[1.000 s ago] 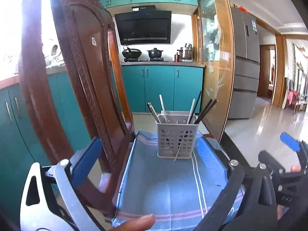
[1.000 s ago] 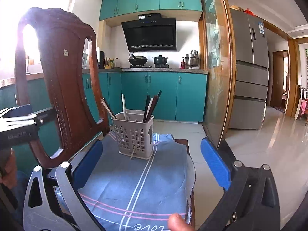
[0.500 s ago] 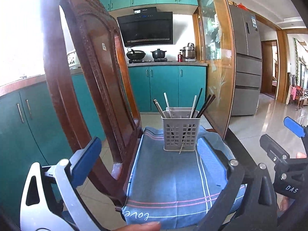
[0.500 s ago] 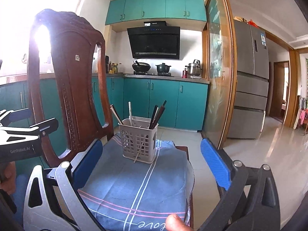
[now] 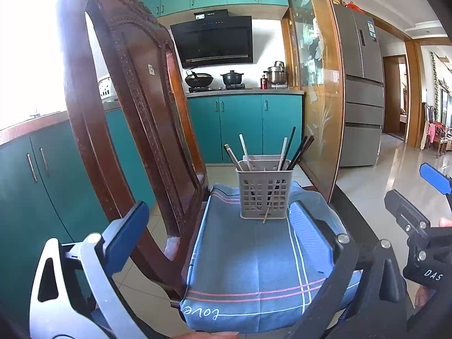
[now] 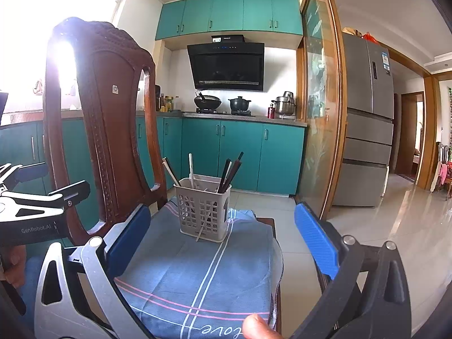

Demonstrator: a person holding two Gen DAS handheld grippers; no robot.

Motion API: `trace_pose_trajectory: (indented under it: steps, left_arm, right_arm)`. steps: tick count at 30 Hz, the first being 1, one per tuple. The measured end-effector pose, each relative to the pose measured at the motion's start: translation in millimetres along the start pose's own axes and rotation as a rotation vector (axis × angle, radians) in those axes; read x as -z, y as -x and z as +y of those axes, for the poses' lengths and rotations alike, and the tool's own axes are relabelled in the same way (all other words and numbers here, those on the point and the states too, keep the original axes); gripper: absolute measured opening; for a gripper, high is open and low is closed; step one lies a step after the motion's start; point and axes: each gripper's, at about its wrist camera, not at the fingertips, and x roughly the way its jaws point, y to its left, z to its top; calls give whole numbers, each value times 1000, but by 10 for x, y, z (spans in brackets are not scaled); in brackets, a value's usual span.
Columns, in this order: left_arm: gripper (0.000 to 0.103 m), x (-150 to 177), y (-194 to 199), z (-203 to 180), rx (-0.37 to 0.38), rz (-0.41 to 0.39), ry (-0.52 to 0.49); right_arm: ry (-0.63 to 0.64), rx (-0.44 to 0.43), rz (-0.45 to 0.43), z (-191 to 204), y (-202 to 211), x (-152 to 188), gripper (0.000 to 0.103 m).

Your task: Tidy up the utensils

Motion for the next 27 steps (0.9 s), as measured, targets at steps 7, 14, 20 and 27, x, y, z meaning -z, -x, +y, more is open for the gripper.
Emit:
trace_pose_trajectory:
  steps: [7, 14, 20, 27]
  left_arm:
    - [99, 6, -7, -34, -3, 9, -5]
    - [99, -6, -36, -48, -5, 18, -11]
    - [99, 6, -83, -39, -4, 26, -11]
    - [99, 26, -117, -46, -2, 32, -16]
  right_arm:
    - [2, -5, 3, 3, -5, -3, 100]
    - [4, -14, 12, -6, -37, 30, 100]
    - [5, -14, 17, 4, -73, 40, 100]
    - [8, -17, 26, 8, -113, 58, 100]
